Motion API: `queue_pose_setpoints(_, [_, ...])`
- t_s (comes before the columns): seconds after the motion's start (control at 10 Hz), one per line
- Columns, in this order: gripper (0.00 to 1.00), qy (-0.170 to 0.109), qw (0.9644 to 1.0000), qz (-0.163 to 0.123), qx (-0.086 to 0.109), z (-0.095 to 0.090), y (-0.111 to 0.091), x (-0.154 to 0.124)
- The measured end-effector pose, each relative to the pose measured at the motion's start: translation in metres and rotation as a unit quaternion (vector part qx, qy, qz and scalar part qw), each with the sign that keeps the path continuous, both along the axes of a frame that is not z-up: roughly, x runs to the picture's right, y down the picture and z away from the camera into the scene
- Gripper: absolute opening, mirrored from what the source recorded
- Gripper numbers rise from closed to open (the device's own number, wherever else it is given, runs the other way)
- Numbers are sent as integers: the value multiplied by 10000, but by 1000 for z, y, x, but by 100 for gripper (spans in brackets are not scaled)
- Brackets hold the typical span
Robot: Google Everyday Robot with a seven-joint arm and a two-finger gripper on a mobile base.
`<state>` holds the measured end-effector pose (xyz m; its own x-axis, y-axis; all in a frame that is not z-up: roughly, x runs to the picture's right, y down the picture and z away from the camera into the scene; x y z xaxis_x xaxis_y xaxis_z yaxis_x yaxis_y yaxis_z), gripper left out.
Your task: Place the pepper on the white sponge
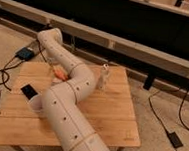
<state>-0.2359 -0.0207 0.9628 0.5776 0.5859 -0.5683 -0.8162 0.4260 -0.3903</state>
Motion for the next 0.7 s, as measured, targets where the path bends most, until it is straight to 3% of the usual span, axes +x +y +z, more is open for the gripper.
queue_pose_setpoints(0.7, [80,-90,10000,15,-20,-17,-16,8])
